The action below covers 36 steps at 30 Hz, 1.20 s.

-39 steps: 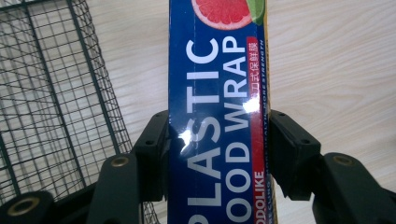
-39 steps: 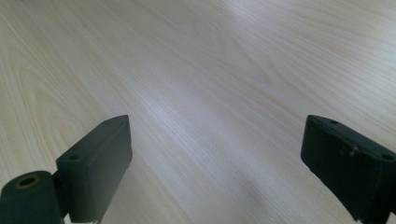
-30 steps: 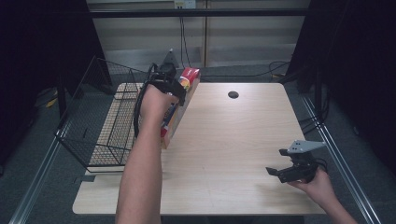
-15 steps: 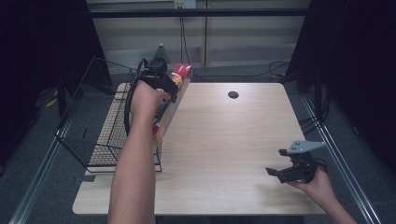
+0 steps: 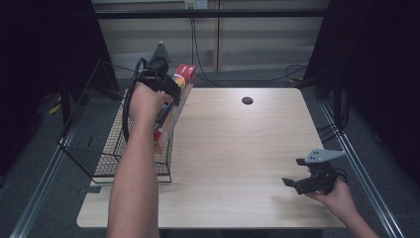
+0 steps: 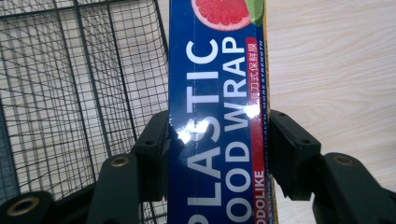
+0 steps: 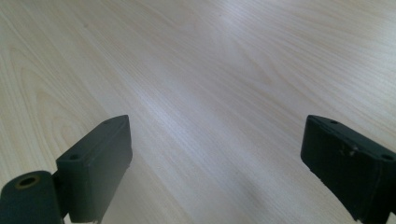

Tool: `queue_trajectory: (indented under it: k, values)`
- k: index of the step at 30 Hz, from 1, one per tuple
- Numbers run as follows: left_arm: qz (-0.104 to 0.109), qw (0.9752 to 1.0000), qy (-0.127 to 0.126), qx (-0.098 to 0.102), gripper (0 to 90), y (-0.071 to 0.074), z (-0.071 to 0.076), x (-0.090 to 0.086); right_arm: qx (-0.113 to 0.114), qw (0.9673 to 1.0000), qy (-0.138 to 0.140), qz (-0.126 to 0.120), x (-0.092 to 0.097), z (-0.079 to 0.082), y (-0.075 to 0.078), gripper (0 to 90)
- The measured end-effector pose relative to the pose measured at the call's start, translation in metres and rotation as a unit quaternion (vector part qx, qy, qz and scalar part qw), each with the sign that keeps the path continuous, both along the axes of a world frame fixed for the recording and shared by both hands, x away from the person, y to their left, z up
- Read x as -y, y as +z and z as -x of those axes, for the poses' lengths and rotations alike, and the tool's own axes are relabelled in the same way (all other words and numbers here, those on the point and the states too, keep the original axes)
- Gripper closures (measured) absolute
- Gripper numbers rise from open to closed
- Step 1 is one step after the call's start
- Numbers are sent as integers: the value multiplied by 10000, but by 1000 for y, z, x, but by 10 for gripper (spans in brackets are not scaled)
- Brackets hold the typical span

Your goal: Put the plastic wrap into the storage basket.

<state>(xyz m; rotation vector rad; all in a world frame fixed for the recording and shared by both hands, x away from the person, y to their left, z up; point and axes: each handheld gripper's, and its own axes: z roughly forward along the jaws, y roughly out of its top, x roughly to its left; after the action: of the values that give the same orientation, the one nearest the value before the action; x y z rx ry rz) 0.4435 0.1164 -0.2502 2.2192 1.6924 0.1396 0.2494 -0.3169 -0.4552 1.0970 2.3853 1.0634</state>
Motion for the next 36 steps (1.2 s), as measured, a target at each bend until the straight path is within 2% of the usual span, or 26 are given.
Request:
queue_trajectory:
  k: [2,6,16,23,31,36]
  values:
    - [20,10000,61,15,464,1,1,-3,5,10000,-3,6,0,0,0,89]
    - [-92,9999,77,-25,464,1,1,-8,-2,10000,16,-8,-1,0,0,89]
    - [-94,9999,136,-32,466,3,2,-19,13,10000,6,19,-1,0,0,89]
    - [-74,9996,267,-43,467,7,5,-28,33,10000,-16,11,-1,0,0,89]
    - [-144,9994,311,-30,468,11,7,-37,19,10000,-4,3,-1,0,0,89]
    - [-93,9993,371,-22,469,13,8,-42,6,10000,1,-8,-1,0,0,89]
